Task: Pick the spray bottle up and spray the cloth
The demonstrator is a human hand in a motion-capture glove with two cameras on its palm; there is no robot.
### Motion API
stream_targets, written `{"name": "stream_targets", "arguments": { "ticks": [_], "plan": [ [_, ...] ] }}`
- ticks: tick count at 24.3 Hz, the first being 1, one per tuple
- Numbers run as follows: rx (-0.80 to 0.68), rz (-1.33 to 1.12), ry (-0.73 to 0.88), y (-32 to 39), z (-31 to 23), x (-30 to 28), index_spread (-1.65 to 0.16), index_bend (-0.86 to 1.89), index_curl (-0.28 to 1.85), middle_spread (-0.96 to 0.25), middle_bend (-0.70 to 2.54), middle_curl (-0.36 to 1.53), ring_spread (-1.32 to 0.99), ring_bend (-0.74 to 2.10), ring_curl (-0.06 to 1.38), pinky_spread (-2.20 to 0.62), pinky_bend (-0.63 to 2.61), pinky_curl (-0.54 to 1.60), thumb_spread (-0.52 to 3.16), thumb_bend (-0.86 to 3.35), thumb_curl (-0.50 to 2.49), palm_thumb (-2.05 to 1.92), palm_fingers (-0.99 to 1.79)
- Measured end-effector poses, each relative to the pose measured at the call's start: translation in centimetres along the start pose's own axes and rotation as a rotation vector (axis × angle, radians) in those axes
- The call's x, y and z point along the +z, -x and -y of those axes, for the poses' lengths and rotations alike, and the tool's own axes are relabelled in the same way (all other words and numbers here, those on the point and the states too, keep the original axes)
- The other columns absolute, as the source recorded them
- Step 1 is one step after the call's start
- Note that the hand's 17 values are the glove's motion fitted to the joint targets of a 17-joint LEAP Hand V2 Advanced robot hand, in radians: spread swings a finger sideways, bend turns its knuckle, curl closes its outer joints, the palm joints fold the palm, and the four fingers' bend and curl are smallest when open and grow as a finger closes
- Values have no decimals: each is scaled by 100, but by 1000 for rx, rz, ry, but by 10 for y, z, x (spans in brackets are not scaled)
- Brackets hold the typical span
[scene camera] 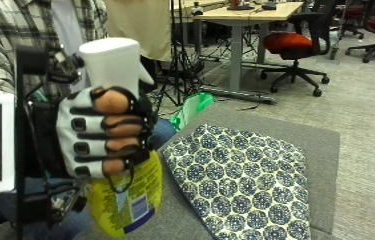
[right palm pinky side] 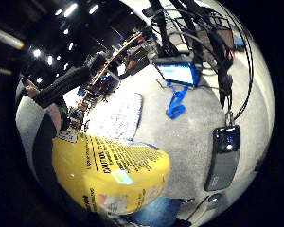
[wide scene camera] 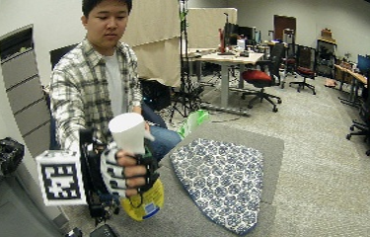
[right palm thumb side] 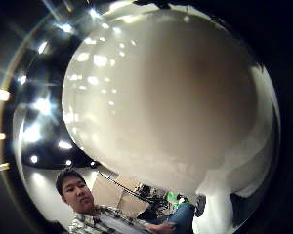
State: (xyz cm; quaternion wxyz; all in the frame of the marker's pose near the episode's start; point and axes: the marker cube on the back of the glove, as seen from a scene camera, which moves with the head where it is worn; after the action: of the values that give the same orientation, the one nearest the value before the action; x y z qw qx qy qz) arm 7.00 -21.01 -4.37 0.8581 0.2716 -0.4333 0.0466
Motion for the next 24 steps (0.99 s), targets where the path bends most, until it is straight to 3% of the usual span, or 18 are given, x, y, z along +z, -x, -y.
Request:
{"name": "stream_targets", "arguments": {
  "ticks": [14, 24],
  "plan": [
    [-154, -76, 100, 83, 35, 25, -28, 22, 47, -17, 47, 49, -21, 51, 44, -15, 48, 34, 17, -3, 72, 105, 126],
    [-215, -375, 383, 89, 23, 94, -28, 20, 50, -17, 46, 50, -21, 51, 44, -15, 47, 35, 16, -3, 74, 104, 126]
  ]
}}
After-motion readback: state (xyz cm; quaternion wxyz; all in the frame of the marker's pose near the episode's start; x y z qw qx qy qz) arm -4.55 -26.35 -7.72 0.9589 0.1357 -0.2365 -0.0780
